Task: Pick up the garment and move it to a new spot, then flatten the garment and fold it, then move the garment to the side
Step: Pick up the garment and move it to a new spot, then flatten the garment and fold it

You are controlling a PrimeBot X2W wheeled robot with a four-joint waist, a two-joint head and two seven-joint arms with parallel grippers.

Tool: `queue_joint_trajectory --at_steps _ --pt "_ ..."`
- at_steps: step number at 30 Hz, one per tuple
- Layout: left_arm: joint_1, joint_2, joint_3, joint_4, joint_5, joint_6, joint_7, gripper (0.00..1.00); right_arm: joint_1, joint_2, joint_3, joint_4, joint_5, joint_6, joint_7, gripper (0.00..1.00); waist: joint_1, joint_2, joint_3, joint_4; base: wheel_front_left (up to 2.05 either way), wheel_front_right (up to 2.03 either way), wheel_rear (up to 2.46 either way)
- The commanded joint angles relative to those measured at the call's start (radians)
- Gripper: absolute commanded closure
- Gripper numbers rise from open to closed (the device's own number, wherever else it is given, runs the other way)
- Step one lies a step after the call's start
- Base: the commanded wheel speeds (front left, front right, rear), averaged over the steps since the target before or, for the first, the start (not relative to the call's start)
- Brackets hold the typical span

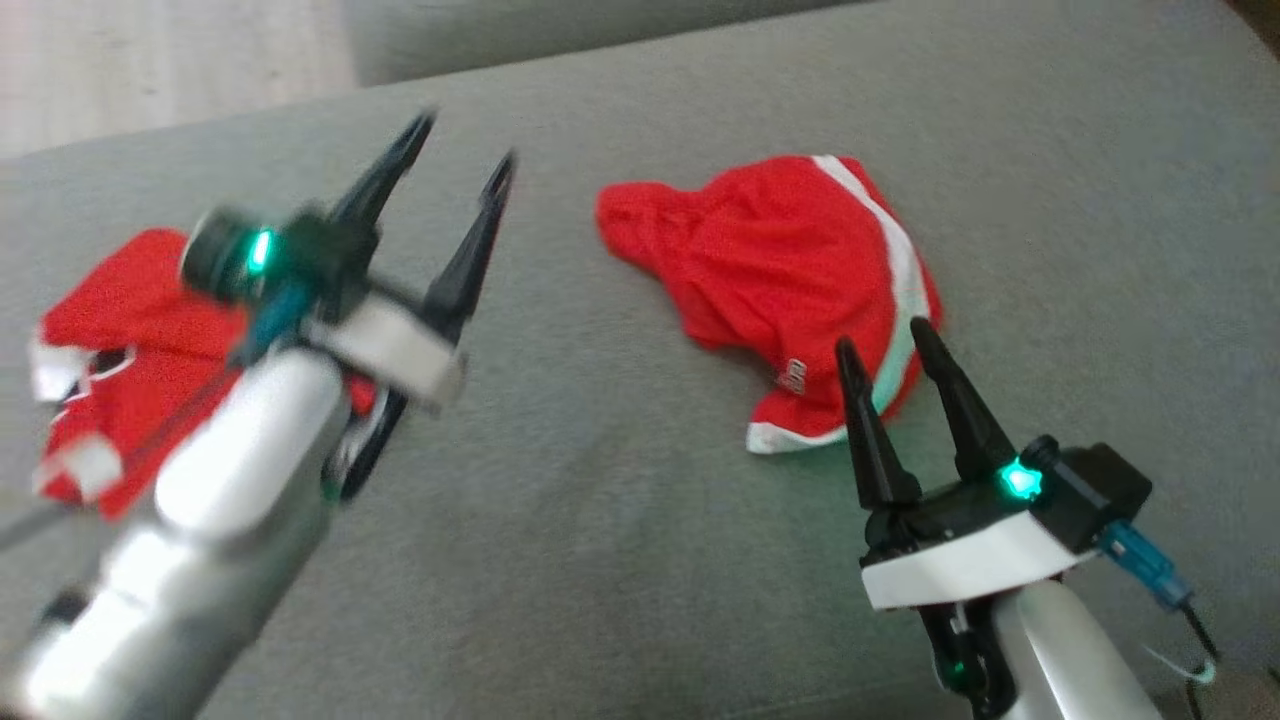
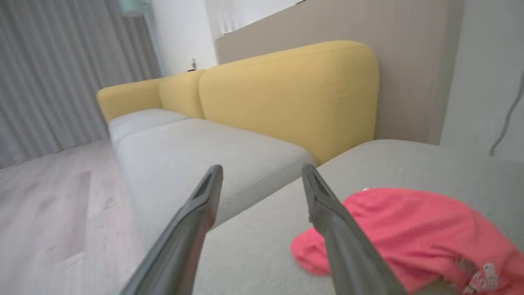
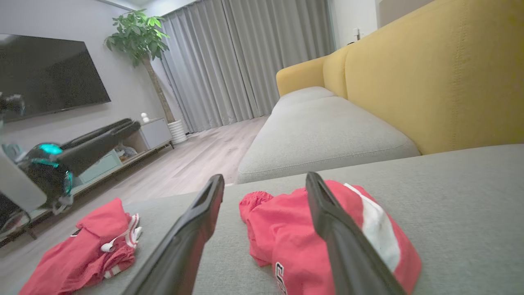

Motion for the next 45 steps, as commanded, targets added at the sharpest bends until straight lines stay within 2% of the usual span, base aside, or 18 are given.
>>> queue_joint_trajectory --at_steps 1,4,8,11,13,18,26,34,38,45 --pt "0.018 0.052 0.054 -0.042 0.004 0.032 -0.016 0.00 0.003 -0.002 0.017 -0.025 -0.009 -0.001 -0.011 0.00 0.0000 0.0000 -0.042 0.059 0.00 0.00 0.00" --pt "0.141 0.091 0.084 -0.122 0.028 0.117 -0.027 0.00 0.013 -0.002 0.006 -0.021 -0.016 -0.001 -0.011 0.00 0.0000 0.0000 -0.058 0.097 0.00 0.00 0.00" --pt "0.332 0.109 0.157 -0.273 0.053 0.211 -0.029 0.00 0.029 -0.002 -0.009 -0.016 -0.027 -0.001 -0.011 0.00 0.0000 0.0000 -0.073 0.140 0.00 0.00 0.00" --pt "0.470 0.094 0.215 -0.364 0.074 0.255 -0.029 0.00 0.040 -0.002 -0.019 -0.015 -0.032 -0.001 -0.011 0.00 0.0000 0.0000 -0.079 0.158 0.00 0.00 0.00" --pt "0.541 0.078 0.250 -0.402 0.088 0.269 -0.030 0.00 0.044 -0.002 -0.024 -0.014 -0.035 -0.001 -0.011 0.00 0.0000 0.0000 -0.080 0.165 0.00 0.00 0.00" --pt "0.619 0.042 0.290 -0.438 0.155 0.250 -0.030 0.00 0.049 -0.002 -0.030 -0.011 -0.045 -0.001 -0.011 0.00 0.0000 0.0000 -0.080 0.175 0.00 0.00 0.00" --pt "0.635 -0.021 0.348 -0.410 0.208 0.195 -0.030 0.00 0.040 -0.002 -0.034 -0.011 -0.054 -0.001 -0.011 0.00 0.0000 0.0000 -0.063 0.172 0.00 0.00 0.00" --pt "0.626 -0.071 0.402 -0.387 0.254 0.140 -0.030 0.00 -0.055 -0.002 -0.146 -0.003 -0.115 -0.001 -0.011 0.00 0.0000 0.0000 -0.006 0.185 0.00 0.00 0.00" --pt "0.610 -0.096 0.419 -0.368 0.273 0.113 -0.030 0.00 -0.179 -0.002 -0.265 0.112 -0.159 -0.001 0.015 0.00 0.0000 0.0000 0.028 0.196 0.00 0.00 0.00" --pt "0.583 -0.136 0.438 -0.333 0.301 0.068 -0.030 0.00 -0.450 -0.002 -0.492 0.404 -0.245 -0.001 0.240 0.00 0.0000 0.0000 0.089 0.228 0.00 0.00 0.00"
